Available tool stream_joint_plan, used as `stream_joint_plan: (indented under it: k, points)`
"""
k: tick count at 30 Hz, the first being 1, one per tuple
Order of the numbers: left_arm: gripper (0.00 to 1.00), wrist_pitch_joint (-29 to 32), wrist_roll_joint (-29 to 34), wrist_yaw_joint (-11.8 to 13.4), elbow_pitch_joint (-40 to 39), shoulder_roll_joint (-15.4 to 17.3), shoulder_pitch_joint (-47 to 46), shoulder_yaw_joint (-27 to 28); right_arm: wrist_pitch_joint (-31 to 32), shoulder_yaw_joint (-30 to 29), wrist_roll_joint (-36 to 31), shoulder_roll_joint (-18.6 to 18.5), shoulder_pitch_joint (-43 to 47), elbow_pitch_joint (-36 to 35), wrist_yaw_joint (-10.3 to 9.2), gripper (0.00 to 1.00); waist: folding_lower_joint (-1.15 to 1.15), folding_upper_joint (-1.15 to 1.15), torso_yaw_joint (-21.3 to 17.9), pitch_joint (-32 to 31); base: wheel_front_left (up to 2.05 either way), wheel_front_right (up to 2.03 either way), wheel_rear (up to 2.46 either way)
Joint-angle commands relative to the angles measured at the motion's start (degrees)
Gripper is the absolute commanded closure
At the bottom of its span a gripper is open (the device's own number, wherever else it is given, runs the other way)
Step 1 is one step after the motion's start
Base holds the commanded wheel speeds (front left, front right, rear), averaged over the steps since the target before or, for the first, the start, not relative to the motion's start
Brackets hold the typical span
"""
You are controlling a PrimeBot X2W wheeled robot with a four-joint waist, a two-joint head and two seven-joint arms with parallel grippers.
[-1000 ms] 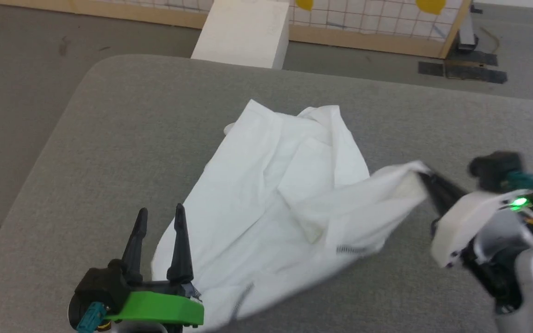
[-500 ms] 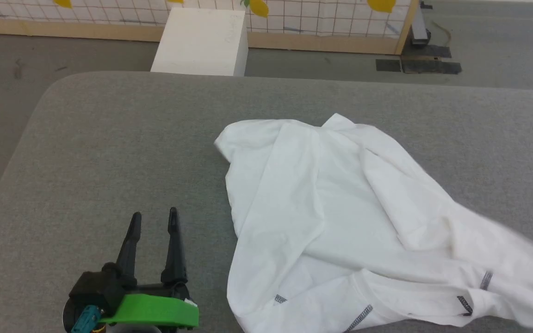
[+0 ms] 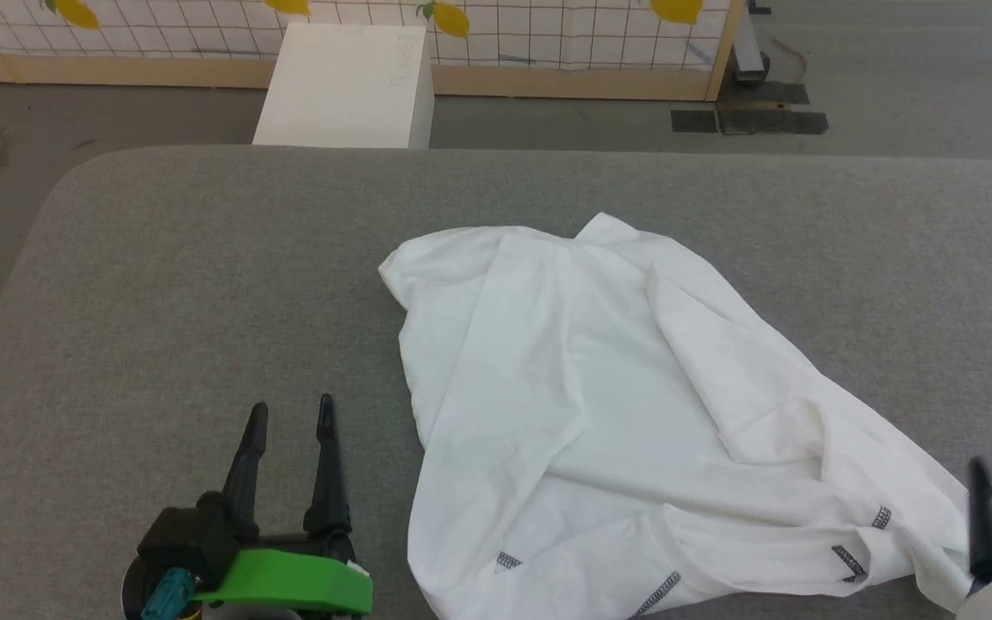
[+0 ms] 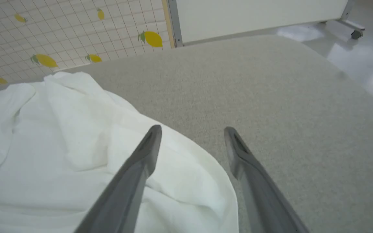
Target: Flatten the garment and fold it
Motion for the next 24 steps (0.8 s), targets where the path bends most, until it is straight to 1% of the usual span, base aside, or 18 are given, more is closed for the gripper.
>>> stream_joint_plan:
  k: [1, 3, 7, 12, 15, 19, 22, 24]
  points:
    - [0.0, -0.2, 0.28, -0.4, 0.02, -0.15, -0.15, 0.03, -2.17, -0.57, -1.74, -0.03, -1.68, -2.3, -0.08, 0.0, 0.0, 0.0, 0.18, -0.13, 0.0, 0.0, 0.0]
    - [0.0, -0.2, 0.52, -0.45, -0.21, -0.15, -0.08, 0.02, -4.88, -0.28, -2.91, -0.03, -2.45, -5.06, -0.08, 0.0, 0.0, 0.0, 0.36, -0.19, 0.0, 0.0, 0.0]
    - [0.0, -0.2, 1.07, -0.53, -0.92, -0.15, 0.34, 0.11, -10.19, 2.88, -2.05, -0.03, -2.2, -7.9, -0.08, 0.0, 0.0, 0.0, 0.77, -0.24, 0.0, 0.0, 0.0]
    - [0.0, -0.2, 1.55, -0.7, -1.34, -0.15, 1.78, -0.73, -16.07, 7.3, -0.93, -0.03, 0.22, -6.26, -0.08, 0.0, 0.0, 0.0, 1.38, -0.36, 0.0, 0.0, 0.0]
    - [0.0, -0.2, 1.43, -0.47, -1.13, -0.15, 2.63, -1.16, -17.82, 9.3, 0.48, -0.03, 1.6, -4.03, -0.08, 0.0, 0.0, 0.0, 1.54, -0.48, 0.0, 0.0, 0.0]
    - [0.0, -0.04, 2.3, -0.81, -0.29, 0.21, 2.4, -1.89, -19.02, 10.59, 0.93, -0.03, 1.97, -2.39, -0.08, 0.0, 0.0, 0.0, 1.39, -0.31, 0.0, 0.0, 0.0]
    - [0.0, 2.16, 3.56, -1.65, 0.0, 1.31, -0.13, -3.33, -19.42, 10.4, 0.75, -0.03, 1.44, -1.96, -0.08, 0.0, 0.0, 0.0, 1.41, 0.26, 0.0, 0.0, 0.0]
    - [0.0, 4.76, 4.5, -2.67, 0.33, 2.14, -3.13, -4.75, -19.57, 10.02, 0.54, -0.03, 1.01, -1.74, -0.08, 0.0, 0.0, 0.0, 1.53, 0.68, 0.0, 0.0, 0.0]
